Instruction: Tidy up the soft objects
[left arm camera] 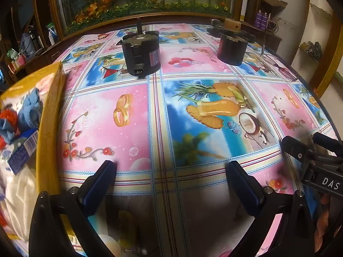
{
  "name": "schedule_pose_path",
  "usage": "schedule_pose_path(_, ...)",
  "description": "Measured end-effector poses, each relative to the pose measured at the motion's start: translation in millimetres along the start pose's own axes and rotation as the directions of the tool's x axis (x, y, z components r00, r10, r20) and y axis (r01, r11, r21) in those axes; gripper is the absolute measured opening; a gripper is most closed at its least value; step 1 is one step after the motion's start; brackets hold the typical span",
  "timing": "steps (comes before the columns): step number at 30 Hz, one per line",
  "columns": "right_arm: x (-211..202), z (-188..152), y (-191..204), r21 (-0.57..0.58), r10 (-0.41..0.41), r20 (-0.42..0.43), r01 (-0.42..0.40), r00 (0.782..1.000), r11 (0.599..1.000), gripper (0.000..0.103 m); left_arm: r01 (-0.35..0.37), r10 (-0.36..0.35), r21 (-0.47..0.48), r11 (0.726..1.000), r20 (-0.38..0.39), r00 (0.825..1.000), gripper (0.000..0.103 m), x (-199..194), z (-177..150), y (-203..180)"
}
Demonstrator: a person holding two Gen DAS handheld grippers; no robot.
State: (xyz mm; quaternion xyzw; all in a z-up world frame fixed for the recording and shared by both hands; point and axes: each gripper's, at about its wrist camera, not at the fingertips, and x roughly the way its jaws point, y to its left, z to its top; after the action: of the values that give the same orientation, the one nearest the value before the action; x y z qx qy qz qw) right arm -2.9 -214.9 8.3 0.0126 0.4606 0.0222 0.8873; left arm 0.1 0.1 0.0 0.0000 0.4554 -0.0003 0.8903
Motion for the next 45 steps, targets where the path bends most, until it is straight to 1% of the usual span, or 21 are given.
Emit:
schedule_pose_path(7, 0.8, 1.6, -7.7, -0.001, 0.0, -0.001, 0.0, 1.0, 1.0, 0.102, 0.0, 0.0, 0.0, 1.0, 0.002, 1.0, 0.103, 0.0, 0.1, -0.1)
schedule_pose_path(8, 0.5, 0.5, -1.6, 0.001, 0.003, 0.002, -0.003, 1.0, 1.0, 0.102, 0.0, 0.0, 0.001, 1.0, 0.002, 1.0, 0.103, -0.1, 0.1, -0.1)
schedule_pose_path(17, 1.7, 0.3, 3.8, 0.001, 0.003, 0.004, -0.003, 1.0, 1.0, 0.102, -0.002, 0.002, 0.002, 1.0, 0.002, 1.0, 0.103, -0.1, 0.1, -0.4)
schedule_pose_path(25, 0.7, 0.5, 1.0, 0.002, 0.004, 0.005, -0.004, 1.0, 1.0, 0.102, 0.0, 0.0, 0.003, 1.0, 0.001, 1.0, 0.103, -2.8, 0.3, 5.3)
schedule_pose_path(45, 1.0, -0.1, -0.7, 0.005, 0.006, 0.0, -0.006, 1.0, 1.0, 0.102, 0.0, 0.0, 0.003, 1.0, 0.001, 1.0, 0.103, -2.0, 0.8, 3.4)
